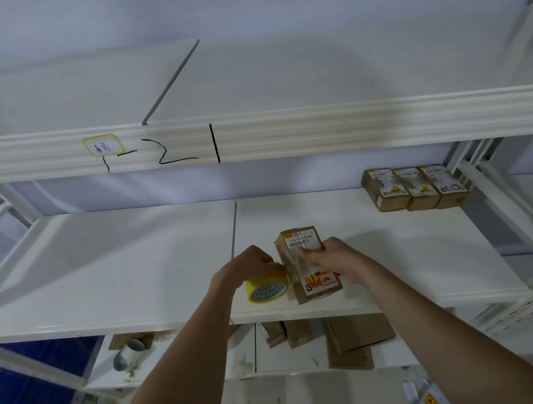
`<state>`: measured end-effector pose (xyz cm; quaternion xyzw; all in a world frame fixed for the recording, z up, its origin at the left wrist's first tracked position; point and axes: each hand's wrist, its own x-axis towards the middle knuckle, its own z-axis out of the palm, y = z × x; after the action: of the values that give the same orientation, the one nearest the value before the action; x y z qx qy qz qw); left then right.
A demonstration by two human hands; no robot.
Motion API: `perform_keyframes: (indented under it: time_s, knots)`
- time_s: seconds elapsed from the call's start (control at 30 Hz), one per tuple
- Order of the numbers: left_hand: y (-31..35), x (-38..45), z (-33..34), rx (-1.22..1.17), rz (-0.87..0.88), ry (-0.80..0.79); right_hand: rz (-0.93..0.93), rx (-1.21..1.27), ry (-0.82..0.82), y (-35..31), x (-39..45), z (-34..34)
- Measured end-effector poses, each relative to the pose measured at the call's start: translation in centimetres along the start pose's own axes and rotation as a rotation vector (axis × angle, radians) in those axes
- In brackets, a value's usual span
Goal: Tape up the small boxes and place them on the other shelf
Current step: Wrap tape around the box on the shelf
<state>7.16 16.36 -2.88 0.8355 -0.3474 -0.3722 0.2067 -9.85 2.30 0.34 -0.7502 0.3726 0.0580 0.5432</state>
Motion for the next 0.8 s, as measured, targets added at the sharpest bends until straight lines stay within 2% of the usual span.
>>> perform_keyframes:
  time_s: [0.07,0.17,0.37,0.53,0.8]
  knots:
    - [0.5,0.0,0.0,0.113,0.016,-0.005,-0.014,-0.142,-0.034,-0.4,-0.1,0.7]
    - [1.0,0.3,0.0,0.145,0.04,0.026,0.059,-0.27,0.05,-0.1,0.8,1.4]
    - [1.2,0.5,-0.2,0.122,0.043,0.068,0.034,-0.112,0.069,0.9,1.3,1.3]
    - [0.6,-0.3,-0.8,-0.098,0.07,-0.004,0.063,-0.039,0.147,1.5,1.1,-0.1]
    - [-0.2,-0.3,-1.4,-0.098,0.098,-0.054,0.068,0.015,0.065,1.8,0.4,-0.9]
